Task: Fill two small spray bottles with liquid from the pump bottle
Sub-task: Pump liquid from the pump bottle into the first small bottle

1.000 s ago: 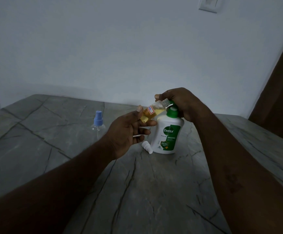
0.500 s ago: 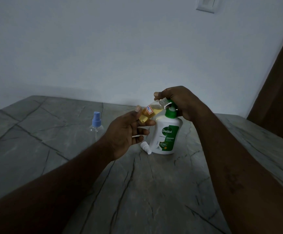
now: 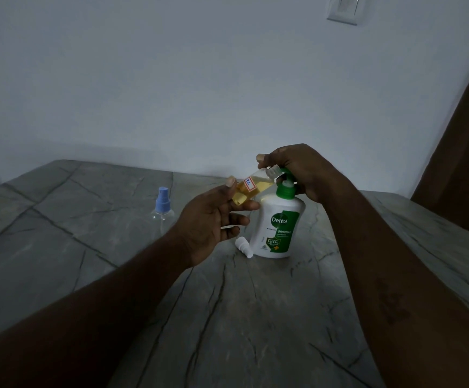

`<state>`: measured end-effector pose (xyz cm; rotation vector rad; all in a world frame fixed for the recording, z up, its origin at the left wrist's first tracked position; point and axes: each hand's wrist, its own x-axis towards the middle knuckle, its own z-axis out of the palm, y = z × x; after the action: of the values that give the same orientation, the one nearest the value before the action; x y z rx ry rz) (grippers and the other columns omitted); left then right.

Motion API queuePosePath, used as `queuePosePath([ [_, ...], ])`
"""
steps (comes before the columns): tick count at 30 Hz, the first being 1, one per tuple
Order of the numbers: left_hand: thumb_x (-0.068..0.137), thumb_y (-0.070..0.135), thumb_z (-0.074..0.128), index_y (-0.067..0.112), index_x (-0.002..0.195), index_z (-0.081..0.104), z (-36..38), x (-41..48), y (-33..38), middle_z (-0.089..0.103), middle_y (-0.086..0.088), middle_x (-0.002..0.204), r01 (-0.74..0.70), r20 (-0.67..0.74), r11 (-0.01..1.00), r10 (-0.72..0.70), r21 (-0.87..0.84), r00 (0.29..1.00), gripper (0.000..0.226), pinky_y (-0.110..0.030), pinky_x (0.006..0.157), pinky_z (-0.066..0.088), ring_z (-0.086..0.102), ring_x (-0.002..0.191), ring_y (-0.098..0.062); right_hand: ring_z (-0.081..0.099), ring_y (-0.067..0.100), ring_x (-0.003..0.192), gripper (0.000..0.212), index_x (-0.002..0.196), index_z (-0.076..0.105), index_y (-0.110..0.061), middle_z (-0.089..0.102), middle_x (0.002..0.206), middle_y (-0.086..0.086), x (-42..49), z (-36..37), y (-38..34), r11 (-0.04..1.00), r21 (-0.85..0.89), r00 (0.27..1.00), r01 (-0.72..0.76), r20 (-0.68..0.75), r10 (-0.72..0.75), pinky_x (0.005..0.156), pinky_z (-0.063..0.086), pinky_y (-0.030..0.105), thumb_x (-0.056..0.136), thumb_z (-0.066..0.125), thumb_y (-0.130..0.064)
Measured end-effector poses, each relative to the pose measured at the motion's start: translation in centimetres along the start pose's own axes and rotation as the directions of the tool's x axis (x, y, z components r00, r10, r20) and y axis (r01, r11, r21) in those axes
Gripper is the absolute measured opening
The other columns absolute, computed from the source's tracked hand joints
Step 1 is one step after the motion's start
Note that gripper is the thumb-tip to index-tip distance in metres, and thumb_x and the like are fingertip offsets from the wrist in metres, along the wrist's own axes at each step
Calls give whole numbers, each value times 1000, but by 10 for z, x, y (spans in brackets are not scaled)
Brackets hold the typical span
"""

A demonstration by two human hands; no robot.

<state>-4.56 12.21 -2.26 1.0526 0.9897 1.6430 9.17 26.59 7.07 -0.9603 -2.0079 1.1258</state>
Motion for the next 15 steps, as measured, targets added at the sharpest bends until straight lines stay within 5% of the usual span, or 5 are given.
queuePosePath([
  [7, 97, 45, 48, 17, 114, 69, 0, 0, -1, 77, -8, 104, 10, -13, 1000, -10, 5, 1000, 38, -33, 71, 45, 65, 74, -14, 69, 27, 111, 15, 92, 83, -13, 80, 106, -4, 12, 3, 12, 994, 94, 999, -48, 20, 47, 90, 53, 40, 85, 71, -20],
  [10, 100, 44, 46, 18, 113, 69, 1, -1, -1, 77, -8, 104, 15, -21, 1000, -15, 12, 1000, 38, -32, 71, 46, 66, 74, -14, 69, 32, 112, 37, 98, 82, -11, 78, 110, 2, 11, 3, 12, 997, 52, 998, -55, -3, 55, 97, 54, 46, 67, 76, -31],
  [15, 96, 47, 48, 16, 116, 68, 1, 0, 0, 76, -9, 107, 11, -16, 1000, -11, 8, 1000, 41, -33, 72, 47, 66, 75, -16, 68, 28, 96, 27, 100, 80, -10, 76, 112, 9, 8, -1, 6, 1000, 1, 1000, -21, -17, 21, 81, 54, 39, 78, 75, -24],
])
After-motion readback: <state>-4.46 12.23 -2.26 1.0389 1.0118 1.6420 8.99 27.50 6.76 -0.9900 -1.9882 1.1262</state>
